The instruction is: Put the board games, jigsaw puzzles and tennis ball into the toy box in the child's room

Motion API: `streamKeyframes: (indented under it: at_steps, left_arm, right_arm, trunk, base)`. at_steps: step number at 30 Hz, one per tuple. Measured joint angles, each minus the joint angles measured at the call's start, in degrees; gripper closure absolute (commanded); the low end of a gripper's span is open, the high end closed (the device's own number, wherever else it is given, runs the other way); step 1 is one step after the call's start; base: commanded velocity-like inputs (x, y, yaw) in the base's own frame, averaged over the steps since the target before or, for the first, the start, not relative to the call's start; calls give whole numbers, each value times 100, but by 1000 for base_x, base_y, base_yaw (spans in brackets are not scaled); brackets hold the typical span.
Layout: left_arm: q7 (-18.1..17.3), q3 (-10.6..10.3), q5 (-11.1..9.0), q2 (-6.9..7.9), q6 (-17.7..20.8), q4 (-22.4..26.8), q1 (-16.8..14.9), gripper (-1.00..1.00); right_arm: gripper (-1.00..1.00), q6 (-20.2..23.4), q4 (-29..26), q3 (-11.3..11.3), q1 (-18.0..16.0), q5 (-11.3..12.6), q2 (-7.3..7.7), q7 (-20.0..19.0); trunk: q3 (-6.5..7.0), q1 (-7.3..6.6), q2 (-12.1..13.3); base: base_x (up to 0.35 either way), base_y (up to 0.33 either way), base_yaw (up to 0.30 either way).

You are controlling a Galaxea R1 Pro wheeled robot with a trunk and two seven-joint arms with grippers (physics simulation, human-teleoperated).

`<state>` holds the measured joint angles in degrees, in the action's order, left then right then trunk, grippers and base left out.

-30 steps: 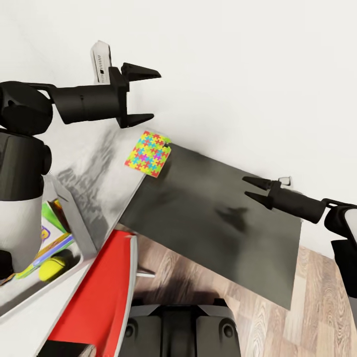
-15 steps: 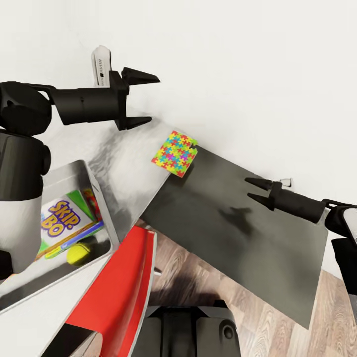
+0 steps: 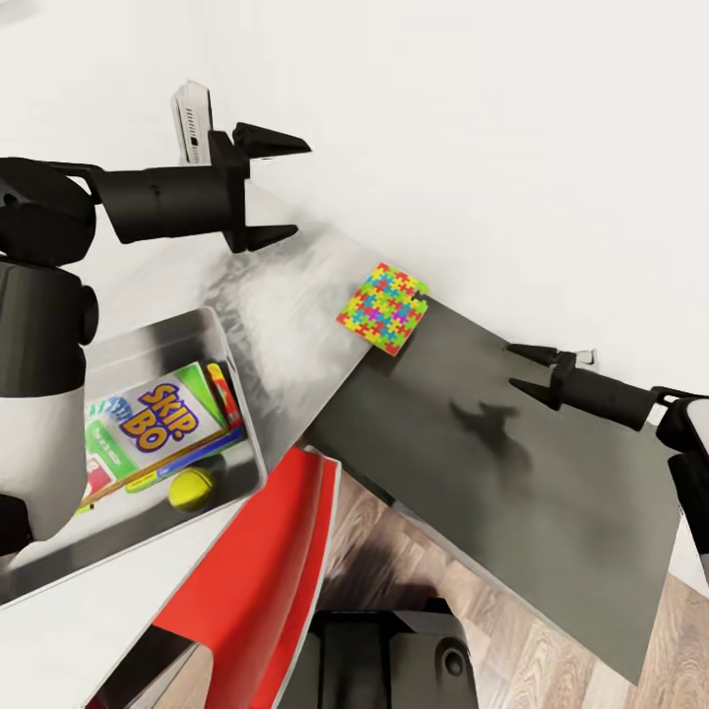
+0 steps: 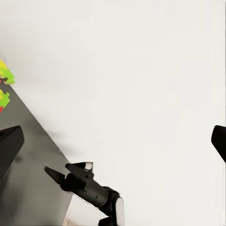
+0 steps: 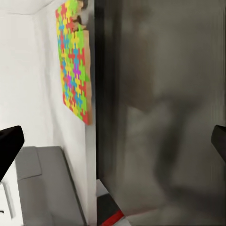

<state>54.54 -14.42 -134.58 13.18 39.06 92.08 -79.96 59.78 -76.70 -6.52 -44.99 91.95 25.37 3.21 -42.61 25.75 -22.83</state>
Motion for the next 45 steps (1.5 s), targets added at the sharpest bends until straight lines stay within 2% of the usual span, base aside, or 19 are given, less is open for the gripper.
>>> streamKeyframes:
  at_steps: [2, 4, 5, 7, 8, 11, 12, 13, 14, 16, 17, 19, 20, 22, 23, 25, 33, 45]
  left_arm:
    - [5, 29, 0, -38, -2, 1, -1, -100]
    - [16, 71, 0, -127, -9, 2, -2, -100]
    - [16, 71, 0, -128, -9, 1, -2, -100]
    - [27, 96, 0, -223, -13, 2, -13, -100]
    - [27, 96, -1, -224, -13, 2, -13, -100]
    - [38, 118, 0, -330, -17, 3, -35, -100]
    - [38, 118, 0, -331, -17, 2, -35, -100]
    - [40, 123, -1, -353, -16, 3, -38, -100]
    - [40, 123, 0, -353, -16, 2, -38, -100]
    - [45, 130, 0, -380, -14, 3, -39, -100]
    - [45, 130, -1, -380, -14, 3, -39, -100]
    - [48, 134, -1, -394, -13, 3, -36, -100]
    - [48, 134, -1, -394, -13, 3, -36, -100]
    - [52, 137, -1, -398, -13, 3, -31, -100]
    - [52, 137, 0, -398, -13, 3, -31, -100]
    - [54, 139, 0, -396, -12, 3, -28, -100]
    - [57, 141, 0, -382, -12, 3, -24, -100]
    - [58, 141, 0, -373, -12, 3, -15, -100]
  right_arm:
    - [-100, -1, 91, -16, -27, 3, 58, -111]
    - [-100, -44, 256, -39, -60, -39, 178, -336]
    - [-100, -45, 259, -40, -60, -37, 180, -340]
    - [-100, -281, 416, -54, -82, -156, 292, -576]
    - [-100, -286, 419, -54, -82, -155, 294, -580]
    - [-100, -645, 647, -62, -100, -497, 405, -1014]
    - [-100, -648, 650, -62, -101, -499, 406, -1020]
    - [-100, -741, 720, -64, -103, -664, 429, -1198]
    - [-100, -743, 722, -64, -103, -666, 429, -1204]
    - [-100, -882, 854, -69, -106, -1021, 460, -1592]
    - [-100, -884, 856, -69, -106, -1025, 461, -1599]
    - [-100, -975, 954, -76, -108, -1361, 479, -1986]
    - [-100, -976, 956, -76, -108, -1366, 479, -1993]
    - [-100, -1038, 1020, -80, -107, -1626, 496, -2336]
    - [-100, -1039, 1021, -80, -107, -1630, 496, -2342]
    - [-100, -1081, 1063, -83, -104, -1801, 510, -2595]
    - [-100, -1128, 1113, -87, -87, -2011, 523, -2914]
    - [-100, -1151, 1231, -81, -78, -2096, 473, -3044]
  trunk:
    - [2, 0, 0]
    - [3, 0, 0]
    - [4, 0, 0]
    - [4, 0, 0]
    - [5, 0, 0]
    - [5, 0, 0]
    - [6, 0, 0]
    - [6, 0, 0]
    - [6, 0, 0]
    - [6, 0, 0]
    - [6, 0, 0]
    - [6, 0, 0]
    - [7, 0, 0]
    - [7, 0, 0]
    - [7, 0, 0]
    - [7, 0, 0]
    - [7, 0, 0]
    - [7, 0, 0]
  base:
    - [0, 0, 55]
    - [0, 0, 39]
    - [0, 0, 31]
    - [0, 0, 25]
    - [0, 0, 20]
    - [0, 0, 14]
    - [0, 0, 10]
    - [0, 0, 10]
    - [0, 0, 8]
    - [0, 0, 7]
    - [0, 0, 5]
    - [0, 0, 4]
    - [0, 0, 3]
    - [0, 0, 3]
    - [0, 0, 2]
    - [0, 0, 2]
    - [0, 0, 0]
    - [0, 0, 0]
